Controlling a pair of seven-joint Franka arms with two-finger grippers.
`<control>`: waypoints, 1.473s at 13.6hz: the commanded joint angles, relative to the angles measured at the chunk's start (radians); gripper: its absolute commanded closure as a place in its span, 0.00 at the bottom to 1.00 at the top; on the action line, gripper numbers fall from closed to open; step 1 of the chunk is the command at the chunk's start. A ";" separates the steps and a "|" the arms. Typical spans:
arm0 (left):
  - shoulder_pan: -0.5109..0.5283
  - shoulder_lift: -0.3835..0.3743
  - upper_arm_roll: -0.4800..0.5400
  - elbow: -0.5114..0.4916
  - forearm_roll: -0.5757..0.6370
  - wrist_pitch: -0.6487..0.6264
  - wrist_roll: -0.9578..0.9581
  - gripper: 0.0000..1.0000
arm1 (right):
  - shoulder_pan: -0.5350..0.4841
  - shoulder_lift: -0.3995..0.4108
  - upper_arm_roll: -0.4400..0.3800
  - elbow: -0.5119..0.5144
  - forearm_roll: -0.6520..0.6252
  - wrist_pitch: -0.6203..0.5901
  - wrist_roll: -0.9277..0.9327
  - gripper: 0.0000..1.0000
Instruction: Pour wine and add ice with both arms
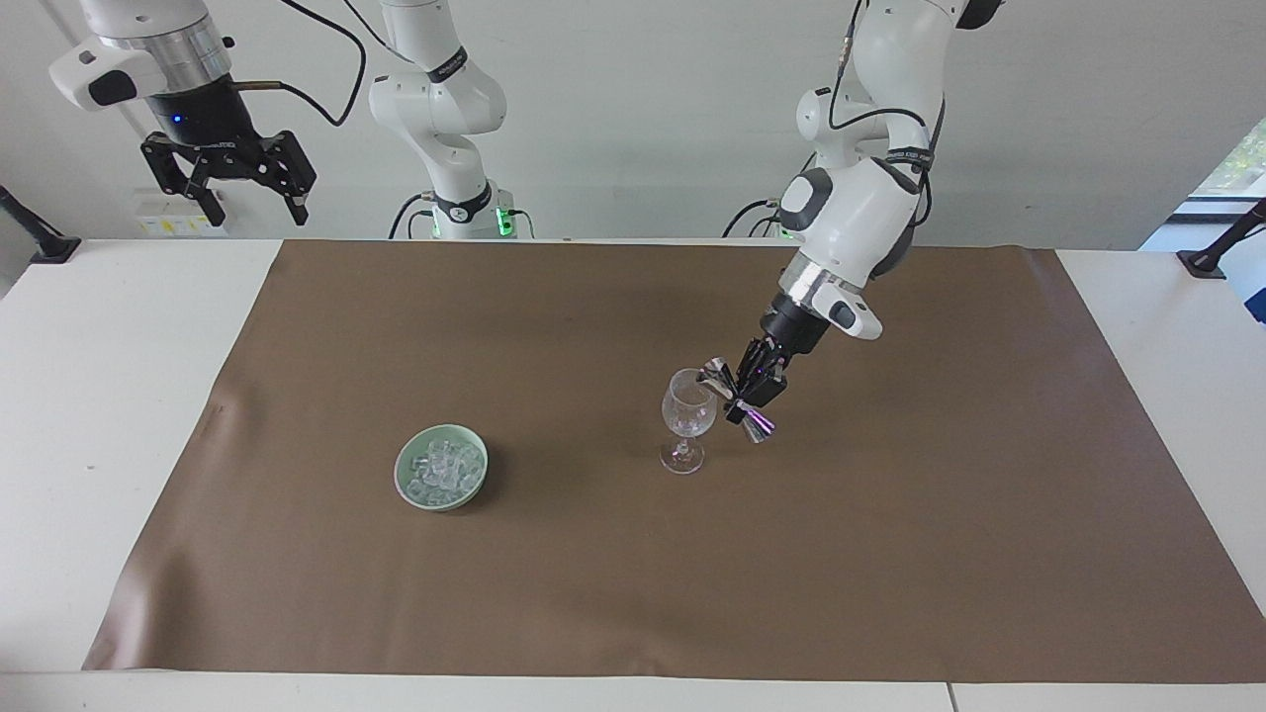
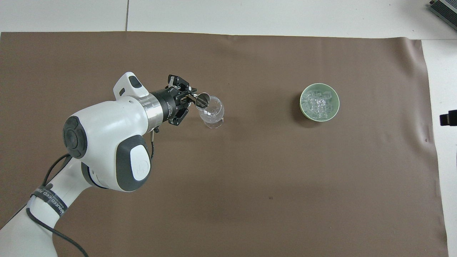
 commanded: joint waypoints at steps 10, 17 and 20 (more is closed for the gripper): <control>-0.012 -0.020 0.010 -0.001 0.129 -0.030 -0.008 1.00 | -0.001 -0.009 -0.003 -0.007 0.019 -0.008 -0.016 0.00; -0.012 -0.014 0.010 0.018 0.181 -0.030 -0.010 1.00 | -0.001 -0.009 -0.003 -0.007 0.019 -0.008 -0.016 0.00; -0.014 -0.010 0.010 0.025 0.198 -0.032 -0.011 1.00 | -0.001 -0.009 -0.003 -0.007 0.019 -0.008 -0.016 0.00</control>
